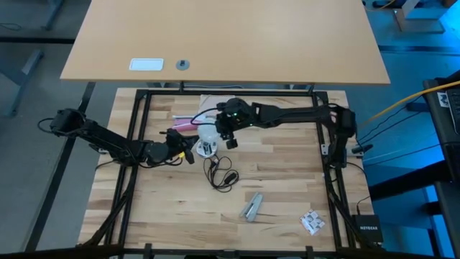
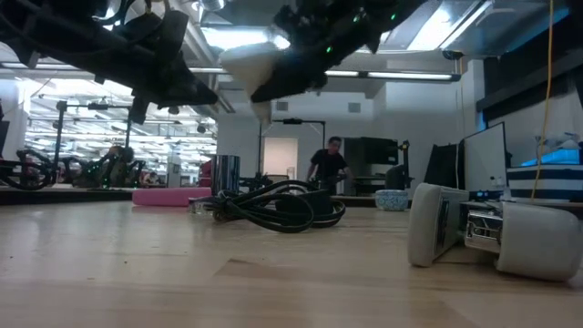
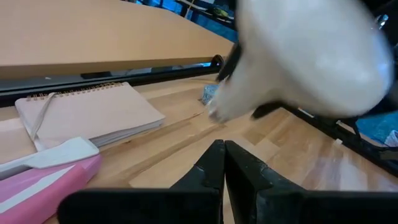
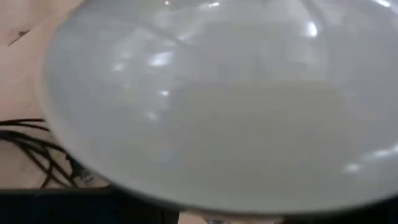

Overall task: Screw lightbulb
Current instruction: Insert light bulb into the lamp

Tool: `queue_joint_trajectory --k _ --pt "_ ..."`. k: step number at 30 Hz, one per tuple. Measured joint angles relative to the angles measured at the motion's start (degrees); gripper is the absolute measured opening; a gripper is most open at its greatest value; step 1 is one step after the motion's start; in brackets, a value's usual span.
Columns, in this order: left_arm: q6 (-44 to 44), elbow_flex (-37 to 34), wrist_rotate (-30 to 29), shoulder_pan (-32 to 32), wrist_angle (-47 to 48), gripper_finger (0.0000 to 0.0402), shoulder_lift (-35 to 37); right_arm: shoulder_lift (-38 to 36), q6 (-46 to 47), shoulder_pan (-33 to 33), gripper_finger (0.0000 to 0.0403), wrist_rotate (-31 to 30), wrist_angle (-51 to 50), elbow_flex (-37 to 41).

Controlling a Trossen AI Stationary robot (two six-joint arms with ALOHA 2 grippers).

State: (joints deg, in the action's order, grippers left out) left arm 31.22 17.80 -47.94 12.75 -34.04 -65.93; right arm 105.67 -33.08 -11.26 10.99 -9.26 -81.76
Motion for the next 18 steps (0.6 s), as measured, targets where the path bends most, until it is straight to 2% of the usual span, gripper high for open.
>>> queue_joint_trajectory --k 10,18 --pt "0.0 -0.1 -0.1 0.0 0.3 0.0004 0.0 -14.1 -2.2 -0.9 0.0177 -0.1 -9.5 0.0" --pt "0.0 -0.2 -0.2 0.0 0.4 0.0004 0.0 -28.9 -4.9 -0.9 0.0177 -7.7 -22.3 -0.1"
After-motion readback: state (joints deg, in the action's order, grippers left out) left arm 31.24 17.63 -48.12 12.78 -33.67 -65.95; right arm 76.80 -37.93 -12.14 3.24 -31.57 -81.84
